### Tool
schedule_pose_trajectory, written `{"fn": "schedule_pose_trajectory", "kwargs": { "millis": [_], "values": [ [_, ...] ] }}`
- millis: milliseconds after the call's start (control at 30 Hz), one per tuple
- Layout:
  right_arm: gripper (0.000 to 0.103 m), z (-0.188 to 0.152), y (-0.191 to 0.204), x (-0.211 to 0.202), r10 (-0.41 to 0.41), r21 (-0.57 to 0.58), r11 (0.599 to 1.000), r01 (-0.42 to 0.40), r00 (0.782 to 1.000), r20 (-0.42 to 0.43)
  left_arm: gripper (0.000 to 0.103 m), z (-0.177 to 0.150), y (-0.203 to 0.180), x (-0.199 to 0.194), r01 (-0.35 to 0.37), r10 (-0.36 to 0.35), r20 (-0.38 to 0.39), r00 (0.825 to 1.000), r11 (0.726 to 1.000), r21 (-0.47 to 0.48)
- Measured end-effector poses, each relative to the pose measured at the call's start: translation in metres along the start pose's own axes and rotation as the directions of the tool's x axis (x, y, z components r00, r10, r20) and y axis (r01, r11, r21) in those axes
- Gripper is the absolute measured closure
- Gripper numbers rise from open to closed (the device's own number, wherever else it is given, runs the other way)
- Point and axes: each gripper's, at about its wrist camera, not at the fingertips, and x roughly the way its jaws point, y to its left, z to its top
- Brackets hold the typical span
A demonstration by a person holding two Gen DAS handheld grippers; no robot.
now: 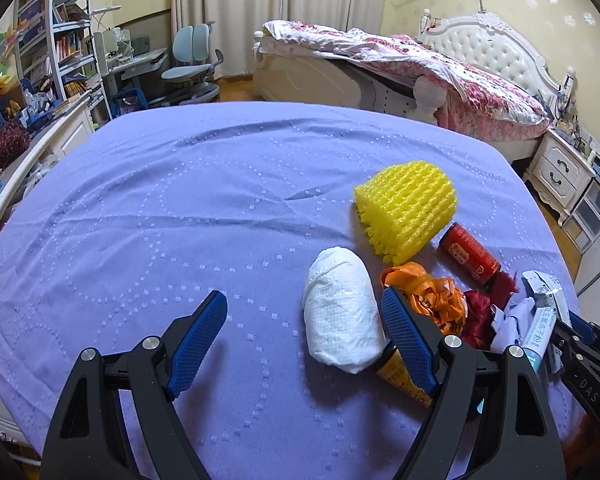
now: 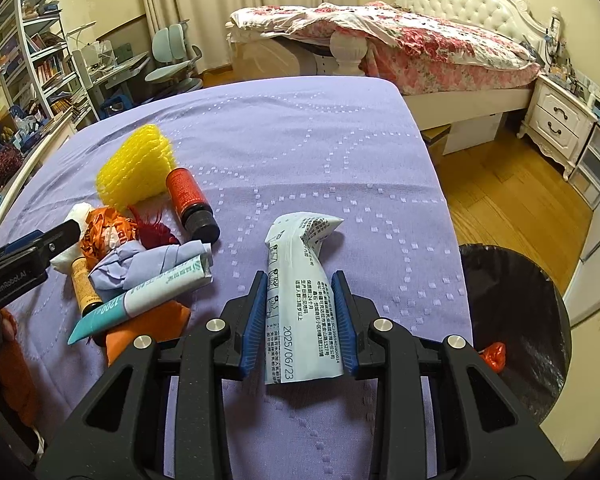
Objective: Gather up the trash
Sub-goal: 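Grasp the white tube with the right tool while the left tool grasps the white roll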
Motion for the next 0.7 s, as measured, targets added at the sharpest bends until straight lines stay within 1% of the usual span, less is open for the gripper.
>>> {"fn": "schedule_pose_trajectory", "kwargs": {
  "millis": [33,67,133,167,200,233,300,367,533,700],
  "values": [
    [0.071,-0.001,0.001,-0.001,0.001,-0.001,1.000,-0.001,1.000,0.000,0.024,0.000,0.001,0.003,0.008,-0.008,-0.012,1.000,1.000,-0.004],
    [0.071,0.000,0.001,0.000,0.001,0.000,1.000,-0.001,1.000,0.000,0.029,-0.001,0.002,0.004,0.017,-0.017,-0.021,1.000,1.000,-0.006],
    [0.071,0.001,0.000,0.000,0.001,-0.001,1.000,-0.001,1.000,0.000,0.032,-0.002,0.001,0.004,0.037,-0.037,-0.023,0.999,0.999,-0.006],
    [0.071,0.002,0.000,0.001,0.002,0.000,1.000,-0.002,1.000,0.000,0.035,-0.003,0.000,0.002,0.045,-0.045,-0.019,0.999,0.999,0.002],
    [0.071,0.001,0.000,0.000,0.001,0.000,1.000,-0.001,1.000,-0.001,0.042,-0.003,-0.001,0.001,0.059,-0.059,-0.017,0.998,0.998,0.010],
    [0.071,0.001,0.000,0.000,0.001,0.000,1.000,-0.001,1.000,-0.001,0.045,-0.004,-0.001,0.001,0.075,-0.075,-0.018,0.997,0.997,0.013],
    [0.071,0.001,0.000,0.000,0.002,0.001,1.000,-0.002,1.000,-0.001,0.057,-0.004,-0.003,0.000,0.111,-0.111,-0.022,0.994,0.994,0.014],
    [0.071,0.002,0.000,0.000,0.002,0.001,1.000,-0.002,1.000,0.000,0.065,-0.005,-0.003,-0.002,0.144,-0.143,-0.019,0.989,0.990,0.013],
    [0.072,0.004,-0.001,0.002,0.005,0.003,1.000,-0.005,1.000,0.002,0.067,-0.010,-0.004,-0.008,0.140,-0.139,-0.014,0.990,0.990,0.023],
    [0.072,0.001,-0.002,0.000,0.013,0.014,1.000,-0.013,1.000,0.007,0.068,-0.014,0.000,-0.015,0.137,-0.137,-0.006,0.991,0.991,0.009]
  ]
}}
